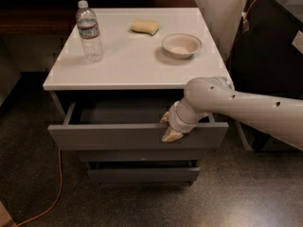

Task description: Place water bottle into top drawer

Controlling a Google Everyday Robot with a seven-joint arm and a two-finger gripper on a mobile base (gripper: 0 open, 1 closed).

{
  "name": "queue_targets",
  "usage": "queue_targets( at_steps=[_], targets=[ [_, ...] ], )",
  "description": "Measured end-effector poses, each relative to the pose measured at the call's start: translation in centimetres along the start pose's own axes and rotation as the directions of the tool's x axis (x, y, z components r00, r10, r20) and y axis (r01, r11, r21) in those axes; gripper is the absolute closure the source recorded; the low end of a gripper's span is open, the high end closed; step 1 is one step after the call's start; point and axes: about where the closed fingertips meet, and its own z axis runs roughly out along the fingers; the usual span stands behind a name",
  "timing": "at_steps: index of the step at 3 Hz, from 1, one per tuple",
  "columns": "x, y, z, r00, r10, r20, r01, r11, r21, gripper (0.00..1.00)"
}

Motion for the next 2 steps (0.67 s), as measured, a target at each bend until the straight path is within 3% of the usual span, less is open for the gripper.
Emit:
queue_targets(
  at_steps=[1,2],
  targets=[
    [-0.51,2.54,-0.44,0.999,0.044,0.032,-0.042,0.9984,-0.037,1.00],
    [-0.51,2.54,-0.44,0.999,0.044,0.032,-0.042,0.9984,-0.037,1.00]
  ],
)
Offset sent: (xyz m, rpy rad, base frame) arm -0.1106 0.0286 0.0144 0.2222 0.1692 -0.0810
